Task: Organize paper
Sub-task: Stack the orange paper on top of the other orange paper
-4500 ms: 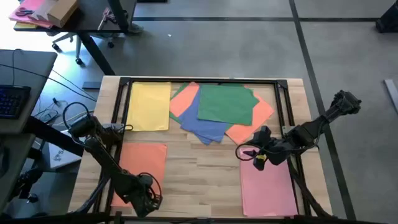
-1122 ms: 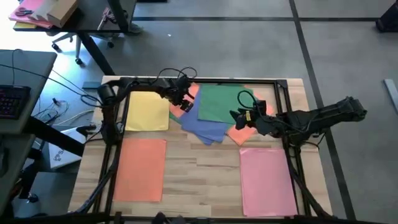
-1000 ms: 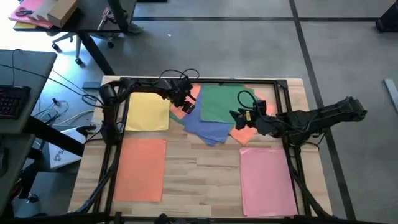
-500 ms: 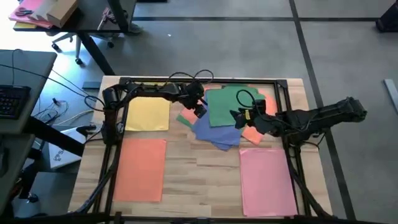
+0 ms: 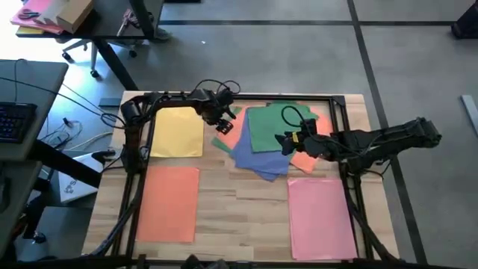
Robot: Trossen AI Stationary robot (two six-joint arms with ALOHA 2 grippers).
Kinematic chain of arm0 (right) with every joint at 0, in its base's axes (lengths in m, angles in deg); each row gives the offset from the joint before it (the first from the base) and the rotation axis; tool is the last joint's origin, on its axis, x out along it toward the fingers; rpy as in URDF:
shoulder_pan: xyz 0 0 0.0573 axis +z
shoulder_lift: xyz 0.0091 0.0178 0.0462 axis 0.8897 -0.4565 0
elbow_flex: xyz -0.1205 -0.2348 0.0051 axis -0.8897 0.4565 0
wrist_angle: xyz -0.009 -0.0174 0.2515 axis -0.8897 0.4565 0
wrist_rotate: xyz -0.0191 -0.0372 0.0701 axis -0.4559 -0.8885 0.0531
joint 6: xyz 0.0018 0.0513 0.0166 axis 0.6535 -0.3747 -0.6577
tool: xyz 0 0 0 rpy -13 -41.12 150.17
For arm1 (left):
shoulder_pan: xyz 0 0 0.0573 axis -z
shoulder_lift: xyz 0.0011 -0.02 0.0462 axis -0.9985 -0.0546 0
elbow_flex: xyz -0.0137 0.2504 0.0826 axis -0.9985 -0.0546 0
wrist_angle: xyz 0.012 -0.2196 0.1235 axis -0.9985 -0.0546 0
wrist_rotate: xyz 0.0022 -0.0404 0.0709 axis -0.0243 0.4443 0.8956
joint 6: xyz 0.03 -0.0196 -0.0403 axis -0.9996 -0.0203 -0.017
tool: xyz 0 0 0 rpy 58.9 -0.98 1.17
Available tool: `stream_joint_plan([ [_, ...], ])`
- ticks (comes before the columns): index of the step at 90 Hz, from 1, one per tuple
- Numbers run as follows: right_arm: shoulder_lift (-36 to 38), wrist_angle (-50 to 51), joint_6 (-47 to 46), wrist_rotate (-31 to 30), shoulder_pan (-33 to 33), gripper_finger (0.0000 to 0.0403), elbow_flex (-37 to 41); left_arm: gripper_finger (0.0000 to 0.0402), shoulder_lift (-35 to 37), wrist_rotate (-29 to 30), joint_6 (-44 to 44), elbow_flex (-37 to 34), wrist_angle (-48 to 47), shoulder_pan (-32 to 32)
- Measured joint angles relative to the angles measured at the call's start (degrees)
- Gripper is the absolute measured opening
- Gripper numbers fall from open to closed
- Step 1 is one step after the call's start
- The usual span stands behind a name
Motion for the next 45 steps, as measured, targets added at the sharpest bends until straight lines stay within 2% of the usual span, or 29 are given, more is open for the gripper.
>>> stream_joint_plan([
  [9,0.0,0.1,0.0,0.0,0.0,0.0264,0.0,0.0214,0.0,-3.1,0.0,-2.1,0.0,0.7],
  [24,0.0,0.2,0.0,0.0,0.0,0.0264,0.0,0.0214,0.5,-3.0,-0.2,-5.8,2.4,1.5],
  [45,0.0,0.2,0.2,-0.1,0.0,0.0264,0.0,0.0197,0.5,-3.6,-0.6,-5.7,3.5,2.0],
])
